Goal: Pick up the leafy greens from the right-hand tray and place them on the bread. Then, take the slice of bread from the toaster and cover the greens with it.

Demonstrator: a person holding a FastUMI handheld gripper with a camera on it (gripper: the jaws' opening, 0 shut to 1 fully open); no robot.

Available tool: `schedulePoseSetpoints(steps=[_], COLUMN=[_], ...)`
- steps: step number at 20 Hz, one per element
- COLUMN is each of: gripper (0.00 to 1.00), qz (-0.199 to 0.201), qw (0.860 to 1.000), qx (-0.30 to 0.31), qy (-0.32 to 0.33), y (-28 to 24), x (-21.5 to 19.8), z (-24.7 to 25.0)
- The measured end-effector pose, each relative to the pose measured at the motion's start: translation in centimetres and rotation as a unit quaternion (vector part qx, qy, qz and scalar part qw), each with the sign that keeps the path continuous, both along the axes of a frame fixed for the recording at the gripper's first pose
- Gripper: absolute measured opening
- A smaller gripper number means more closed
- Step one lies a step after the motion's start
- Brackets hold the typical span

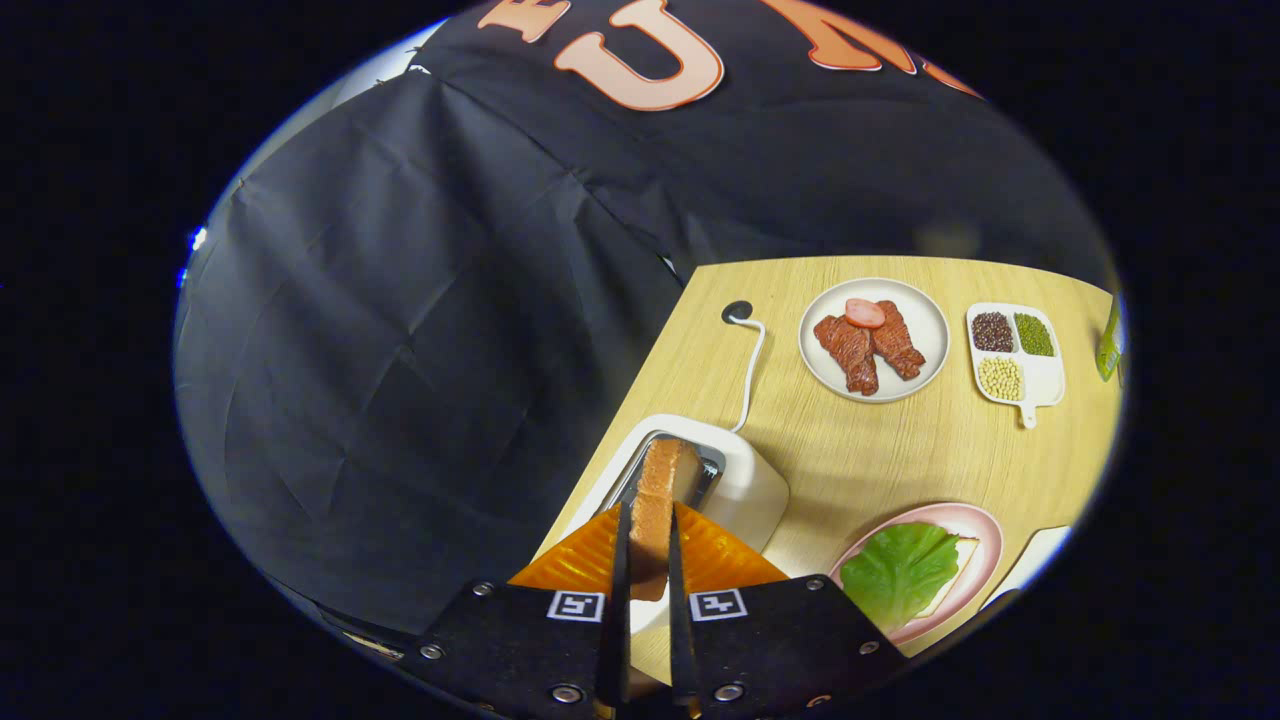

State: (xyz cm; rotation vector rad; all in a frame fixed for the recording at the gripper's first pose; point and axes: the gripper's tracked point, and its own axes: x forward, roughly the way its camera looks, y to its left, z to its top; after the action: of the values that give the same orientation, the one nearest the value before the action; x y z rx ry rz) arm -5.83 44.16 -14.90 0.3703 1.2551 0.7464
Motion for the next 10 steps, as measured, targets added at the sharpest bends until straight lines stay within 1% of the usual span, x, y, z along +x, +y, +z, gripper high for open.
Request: schedulePoseSetpoints(steps=[5,10], gripper=[0.17,0.17], qz=[-0.021,-0.053], qw=[0.998,0.996], qx=[0.052,0.066], qy=[-0.015,-0.016], y=[-3.0,-6.8], x=[0.0,-0.3], z=[2.2,1.5])
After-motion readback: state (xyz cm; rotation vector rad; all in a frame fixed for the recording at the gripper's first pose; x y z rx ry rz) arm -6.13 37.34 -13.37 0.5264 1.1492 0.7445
